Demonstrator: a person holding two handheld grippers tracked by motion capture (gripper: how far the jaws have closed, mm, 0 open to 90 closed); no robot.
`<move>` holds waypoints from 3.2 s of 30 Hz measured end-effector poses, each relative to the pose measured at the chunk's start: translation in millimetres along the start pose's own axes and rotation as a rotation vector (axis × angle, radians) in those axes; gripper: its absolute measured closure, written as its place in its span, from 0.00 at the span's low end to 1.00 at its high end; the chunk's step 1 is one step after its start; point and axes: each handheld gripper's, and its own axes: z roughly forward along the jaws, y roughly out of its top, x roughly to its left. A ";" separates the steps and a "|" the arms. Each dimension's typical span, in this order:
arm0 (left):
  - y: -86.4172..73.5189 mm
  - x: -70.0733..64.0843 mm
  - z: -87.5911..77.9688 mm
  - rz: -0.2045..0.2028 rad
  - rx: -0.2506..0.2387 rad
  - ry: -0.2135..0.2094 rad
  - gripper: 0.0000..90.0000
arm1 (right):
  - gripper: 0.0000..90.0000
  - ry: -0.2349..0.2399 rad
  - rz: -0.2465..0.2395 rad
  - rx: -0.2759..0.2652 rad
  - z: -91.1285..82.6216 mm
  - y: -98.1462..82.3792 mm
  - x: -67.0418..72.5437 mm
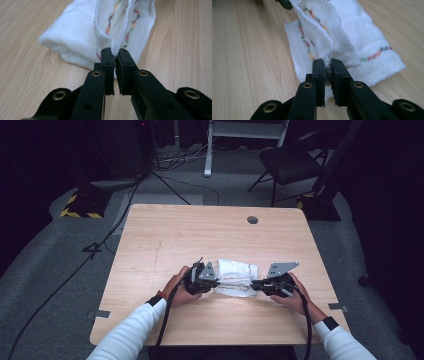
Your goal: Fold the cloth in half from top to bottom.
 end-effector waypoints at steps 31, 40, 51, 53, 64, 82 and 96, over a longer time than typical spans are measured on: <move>-9.0 -11.6 -17.8 -0.059 -0.001 0.067 0.52 | 0.65 -0.143 0.029 0.001 -22.5 -13.1 1.6; 14.5 4.5 -17.6 -0.090 -0.081 0.134 0.34 | 0.51 -0.183 0.047 -0.009 -16.2 -1.7 -7.6; 15.2 7.5 16.3 -0.060 0.018 0.116 0.31 | 0.41 -0.193 0.057 0.056 6.0 -1.0 -11.2; 11.1 6.1 20.5 -0.061 0.037 0.102 0.31 | 0.40 -0.190 0.058 0.071 10.0 -4.2 -10.4; 6.3 0.1 14.6 -0.046 0.045 0.124 0.27 | 0.38 -0.222 0.027 0.097 11.1 -6.3 -7.5; -30.3 1.7 -39.2 -0.118 0.048 0.216 0.20 | 0.32 -0.252 0.034 0.052 -31.6 -14.3 -2.6; -65.3 -15.1 -51.5 -0.126 0.120 0.252 0.19 | 0.31 -0.315 0.072 0.071 -56.6 -48.1 -2.6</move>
